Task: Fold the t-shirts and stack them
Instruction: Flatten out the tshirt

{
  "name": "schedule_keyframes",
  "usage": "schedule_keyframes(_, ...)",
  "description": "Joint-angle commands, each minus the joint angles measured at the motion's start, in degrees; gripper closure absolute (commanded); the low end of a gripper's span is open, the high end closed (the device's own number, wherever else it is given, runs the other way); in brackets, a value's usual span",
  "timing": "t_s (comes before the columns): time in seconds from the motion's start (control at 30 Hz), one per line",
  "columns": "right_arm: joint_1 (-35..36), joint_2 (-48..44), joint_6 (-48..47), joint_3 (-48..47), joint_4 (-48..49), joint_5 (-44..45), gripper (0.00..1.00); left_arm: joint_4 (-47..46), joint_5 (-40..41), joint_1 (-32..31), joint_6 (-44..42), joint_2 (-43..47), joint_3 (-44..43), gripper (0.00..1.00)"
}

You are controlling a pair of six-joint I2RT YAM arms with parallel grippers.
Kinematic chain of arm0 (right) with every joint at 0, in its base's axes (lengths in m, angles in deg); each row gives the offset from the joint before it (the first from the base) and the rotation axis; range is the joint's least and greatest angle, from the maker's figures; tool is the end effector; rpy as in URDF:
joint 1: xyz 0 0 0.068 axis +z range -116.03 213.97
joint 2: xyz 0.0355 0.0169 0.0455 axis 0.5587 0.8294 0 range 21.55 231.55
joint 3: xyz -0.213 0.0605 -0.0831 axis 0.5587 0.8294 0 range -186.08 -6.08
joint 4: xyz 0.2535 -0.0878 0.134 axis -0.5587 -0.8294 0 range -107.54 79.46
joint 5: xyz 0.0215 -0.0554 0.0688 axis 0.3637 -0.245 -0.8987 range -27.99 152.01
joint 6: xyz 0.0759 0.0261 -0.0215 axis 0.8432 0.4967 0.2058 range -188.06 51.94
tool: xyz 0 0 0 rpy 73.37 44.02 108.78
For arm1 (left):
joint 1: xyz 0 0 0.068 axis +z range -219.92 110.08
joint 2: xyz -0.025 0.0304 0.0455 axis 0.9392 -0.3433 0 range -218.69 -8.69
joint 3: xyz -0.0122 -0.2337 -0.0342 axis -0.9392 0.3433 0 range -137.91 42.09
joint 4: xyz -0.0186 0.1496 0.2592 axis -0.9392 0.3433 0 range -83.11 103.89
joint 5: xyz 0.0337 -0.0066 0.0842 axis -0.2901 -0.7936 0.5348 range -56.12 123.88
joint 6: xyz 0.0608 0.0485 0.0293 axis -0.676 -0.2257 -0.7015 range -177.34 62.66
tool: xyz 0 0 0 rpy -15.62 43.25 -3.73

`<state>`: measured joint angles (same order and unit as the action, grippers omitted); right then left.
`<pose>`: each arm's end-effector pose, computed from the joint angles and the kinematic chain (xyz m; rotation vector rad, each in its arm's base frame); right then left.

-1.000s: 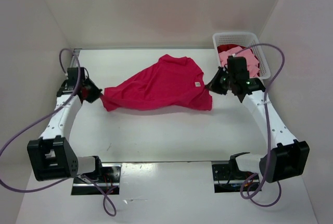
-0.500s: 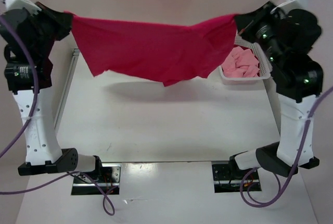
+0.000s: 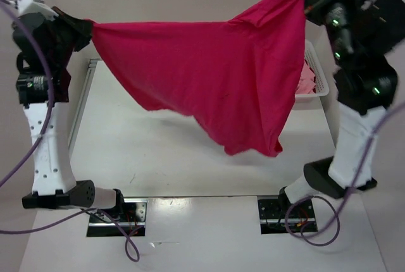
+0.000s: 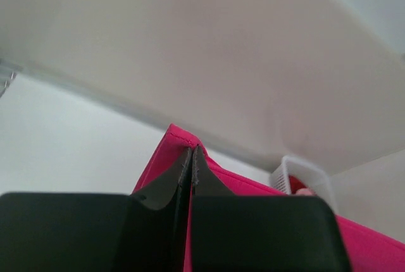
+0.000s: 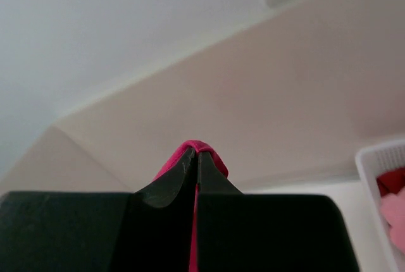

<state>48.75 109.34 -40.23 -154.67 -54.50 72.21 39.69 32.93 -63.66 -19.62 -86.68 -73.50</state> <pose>0.2329 0.0481 0.6602 0.3007 1.2642 0.5246 0.3069 0.0325 0.5689 -0.5506 1.3994 -0.4552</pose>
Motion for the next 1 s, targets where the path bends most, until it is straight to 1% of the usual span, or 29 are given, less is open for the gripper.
schedule_keyframes(0.0,-4.2,11.4,-2.0,3.6,1.2,-5.1,1.00,-5.2,2.4,0.1,0.1,-4.0,8.4,1.00)
schedule_keyframes(0.07,-5.6,17.0,-2.0,2.4,1.8,-6.3,1.00,-6.5,2.4,0.1,0.1,-5.9,12.1,1.00)
schedule_keyframes(0.13,-5.6,22.7,-3.0,-0.3,1.0,-5.8,1.00,-8.6,2.4,0.1,0.6,-9.3,12.8,1.00)
schedule_keyframes(0.17,-5.6,24.2,-3.7,-2.5,1.0,-5.8,1.00,-8.6,1.7,0.1,0.6,-10.3,13.4,1.00)
schedule_keyframes(0.2,-5.6,25.3,-3.7,-3.6,1.0,-5.8,1.00,-9.2,1.7,0.6,1.1,-12.8,12.2,1.00)
schedule_keyframes(0.27,-5.6,27.0,-3.7,-6.7,1.5,-5.8,1.00,-9.2,-1.0,1.1,1.7,-15.0,10.1,1.00)
schedule_keyframes(0.37,-5.6,27.0,-2.2,-10.0,3.7,-5.8,1.00,-9.8,-3.4,2.3,3.3,-16.7,5.1,1.00)
schedule_keyframes(0.5,-5.6,21.3,0.9,-11.6,7.6,-7.3,1.00,-9.8,-8.0,7.1,5.9,-16.7,-1.4,1.00)
schedule_keyframes(0.6,-5.6,16.8,2.1,-10.8,10.5,-7.8,1.00,-10.3,-9.3,9.1,6.8,-16.1,-5.9,1.00)
schedule_keyframes(0.7,-5.6,14.7,2.7,-9.0,10.0,-8.4,1.00,-10.3,-9.3,9.1,6.2,-15.6,-7.1,1.00)
schedule_keyframes(0.8,-5.6,12.9,2.7,-2.5,7.0,-8.9,1.00,-11.3,-9.3,9.1,5.6,-14.8,-4.2,1.00)
schedule_keyframes(0.83,-5.6,10.8,2.7,4.1,6.4,-8.9,1.00,-12.0,-9.3,9.1,5.1,-14.1,-2.1,1.00)
schedule_keyframes(0.87,-5.6,9.2,2.1,9.1,6.9,-9.8,1.00,-13.4,-9.3,9.1,5.1,-12.1,3.9,1.00)
schedule_keyframes(0.9,-5.6,6.9,2.1,15.2,8.3,-10.5,1.00,-14.2,-9.3,9.1,4.6,-11.0,7.3,1.00)
schedule_keyframes(0.93,-5.6,1.2,2.1,29.1,10.5,-10.5,1.00,-15.1,-8.6,9.1,3.9,-9.7,11.0,1.00)
schedule_keyframes(0.97,-5.6,-1.3,2.1,35.2,12.6,-10.5,1.00,-16.0,-8.6,9.1,3.9,-7.2,14.7,1.00)
